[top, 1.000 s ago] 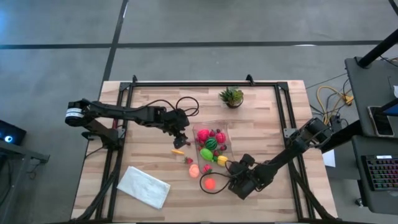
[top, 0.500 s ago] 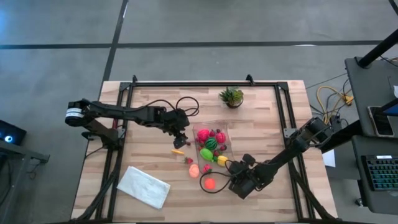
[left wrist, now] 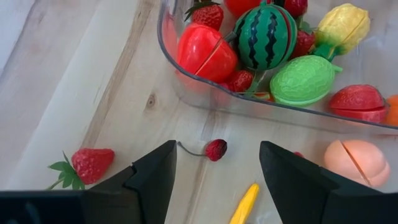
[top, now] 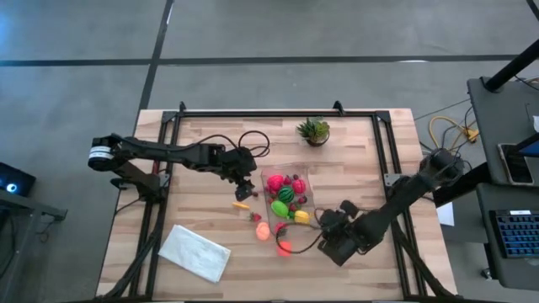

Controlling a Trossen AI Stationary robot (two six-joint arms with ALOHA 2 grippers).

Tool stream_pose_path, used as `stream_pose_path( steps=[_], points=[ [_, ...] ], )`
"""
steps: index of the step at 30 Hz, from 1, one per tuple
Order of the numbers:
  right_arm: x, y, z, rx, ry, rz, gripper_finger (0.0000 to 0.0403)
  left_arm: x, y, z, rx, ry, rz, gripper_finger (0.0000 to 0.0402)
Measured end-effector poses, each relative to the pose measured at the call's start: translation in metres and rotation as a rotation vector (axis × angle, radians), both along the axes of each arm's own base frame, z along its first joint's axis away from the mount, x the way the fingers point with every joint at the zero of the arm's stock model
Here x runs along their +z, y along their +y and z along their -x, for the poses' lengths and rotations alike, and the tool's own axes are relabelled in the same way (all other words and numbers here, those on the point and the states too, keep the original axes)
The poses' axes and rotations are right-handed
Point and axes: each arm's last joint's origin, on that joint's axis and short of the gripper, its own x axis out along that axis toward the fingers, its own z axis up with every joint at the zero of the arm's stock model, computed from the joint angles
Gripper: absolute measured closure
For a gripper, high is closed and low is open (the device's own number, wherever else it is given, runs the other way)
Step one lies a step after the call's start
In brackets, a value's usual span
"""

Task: Pick and placing Produce into tupperware
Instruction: Put the red strawberry into the transparent bin

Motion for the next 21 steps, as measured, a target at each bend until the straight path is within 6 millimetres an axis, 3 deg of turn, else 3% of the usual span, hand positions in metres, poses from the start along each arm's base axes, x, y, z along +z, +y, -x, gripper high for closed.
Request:
stream_pose_path(
  steps=[8, 17, 21],
  points=[
    [0.044, -0.033, 0.001, -0.029, -0.119, 0.027, 0.0227, -0.003, 0.0, 0.005, -0.008, 0.064, -0.029, 0.0185],
    [0.068, -0.071, -0.039, -0.015, -0.154, 0.049, 0.0231, -0.009, 0.001, 0.021, 0.027, 0.224, -0.085, 0.0185],
    [0.074, -0.077, -0.044, -0.065, -0.165, 0.076, 0.023, -0.012, 0.0, 0.029, 0.028, 0.232, -0.085, 0.0185]
  ],
)
